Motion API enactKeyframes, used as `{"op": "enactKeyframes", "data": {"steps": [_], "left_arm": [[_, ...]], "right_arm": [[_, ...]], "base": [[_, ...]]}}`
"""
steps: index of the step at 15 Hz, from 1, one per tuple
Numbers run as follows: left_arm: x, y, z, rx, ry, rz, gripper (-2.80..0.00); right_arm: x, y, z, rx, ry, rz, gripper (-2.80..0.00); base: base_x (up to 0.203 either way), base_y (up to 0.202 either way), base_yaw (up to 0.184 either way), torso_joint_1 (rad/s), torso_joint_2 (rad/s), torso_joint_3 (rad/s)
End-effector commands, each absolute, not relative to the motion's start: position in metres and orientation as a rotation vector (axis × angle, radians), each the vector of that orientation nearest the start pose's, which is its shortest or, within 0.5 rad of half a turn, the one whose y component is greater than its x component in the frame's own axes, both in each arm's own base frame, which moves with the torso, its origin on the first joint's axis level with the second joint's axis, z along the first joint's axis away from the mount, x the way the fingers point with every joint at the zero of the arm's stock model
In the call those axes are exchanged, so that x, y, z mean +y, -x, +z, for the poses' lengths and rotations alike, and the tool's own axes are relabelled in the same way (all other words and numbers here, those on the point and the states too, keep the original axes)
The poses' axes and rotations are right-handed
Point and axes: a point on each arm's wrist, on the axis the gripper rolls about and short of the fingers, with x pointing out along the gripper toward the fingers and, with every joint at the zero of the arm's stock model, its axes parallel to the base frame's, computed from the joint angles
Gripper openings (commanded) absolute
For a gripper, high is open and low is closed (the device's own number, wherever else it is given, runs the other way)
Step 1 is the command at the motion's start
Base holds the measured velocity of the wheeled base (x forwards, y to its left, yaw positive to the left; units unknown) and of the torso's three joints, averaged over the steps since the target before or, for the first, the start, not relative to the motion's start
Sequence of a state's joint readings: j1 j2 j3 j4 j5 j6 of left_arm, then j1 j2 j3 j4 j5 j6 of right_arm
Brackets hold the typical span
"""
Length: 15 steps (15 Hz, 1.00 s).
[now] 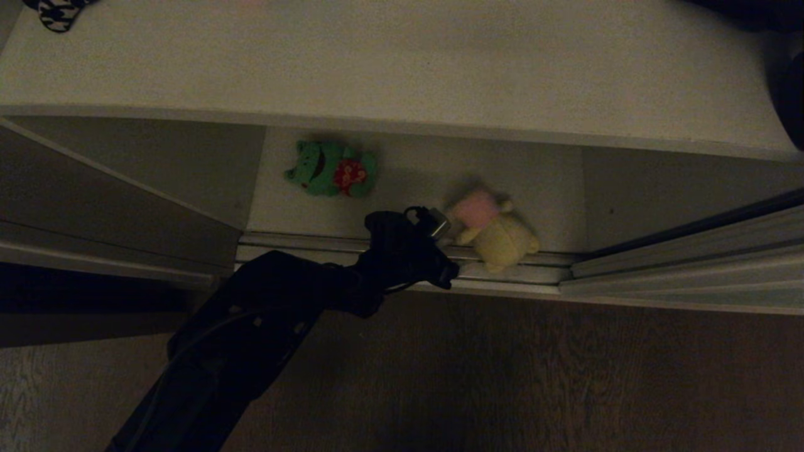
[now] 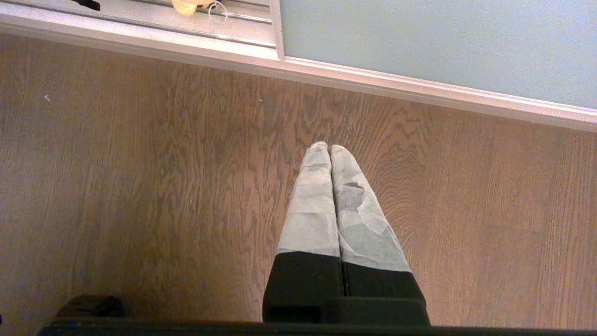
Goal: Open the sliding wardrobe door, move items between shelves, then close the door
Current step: Place the pink doll on the higher shelf
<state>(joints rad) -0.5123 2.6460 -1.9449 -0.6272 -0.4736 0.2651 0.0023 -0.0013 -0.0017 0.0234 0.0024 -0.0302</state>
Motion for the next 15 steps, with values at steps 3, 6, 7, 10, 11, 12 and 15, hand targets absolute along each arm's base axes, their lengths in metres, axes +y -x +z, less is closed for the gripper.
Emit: {"op": "enactKeyframes", "data": {"steps": [3, 6, 7, 10, 11, 12, 15], "left_arm": [[-0.276, -0.471, 0.081, -0.066, -0.247, -0.988, -2.80], [-0.273, -0.472, 0.085, -0.079, -0.246, -0.983, -2.80], [-0.273, -0.472, 0.087, -0.085, -0.246, -0.982, -2.80], [-0.273, -0.471, 0.096, -0.122, -0.238, -0.967, -2.80], [-0.272, -0.471, 0.103, -0.145, -0.215, -0.937, -2.80], [-0.271, -0.471, 0.105, -0.145, -0.201, -0.928, -2.80], [-0.265, -0.473, 0.114, -0.163, -0.169, -0.905, -2.80]], "right_arm": [[0.000, 0.023, 0.074, 0.020, 0.031, 0.006, -2.80], [0.000, 0.023, 0.073, 0.021, 0.031, 0.006, -2.80], [0.000, 0.023, 0.074, 0.020, 0.031, 0.006, -2.80], [0.000, 0.023, 0.073, 0.021, 0.031, 0.006, -2.80], [0.000, 0.023, 0.073, 0.021, 0.031, 0.006, -2.80], [0.000, 0.023, 0.074, 0.020, 0.031, 0.006, -2.80], [0.000, 0.023, 0.074, 0.020, 0.031, 0.006, -2.80]], "base": [[0.000, 0.000, 0.000, 0.000, 0.00, 0.000], [0.000, 0.000, 0.000, 0.000, 0.00, 0.000], [0.000, 0.000, 0.000, 0.000, 0.00, 0.000], [0.000, 0.000, 0.000, 0.000, 0.00, 0.000], [0.000, 0.000, 0.000, 0.000, 0.00, 0.000], [0.000, 0.000, 0.000, 0.000, 0.00, 0.000], [0.000, 0.000, 0.000, 0.000, 0.00, 0.000]]}}
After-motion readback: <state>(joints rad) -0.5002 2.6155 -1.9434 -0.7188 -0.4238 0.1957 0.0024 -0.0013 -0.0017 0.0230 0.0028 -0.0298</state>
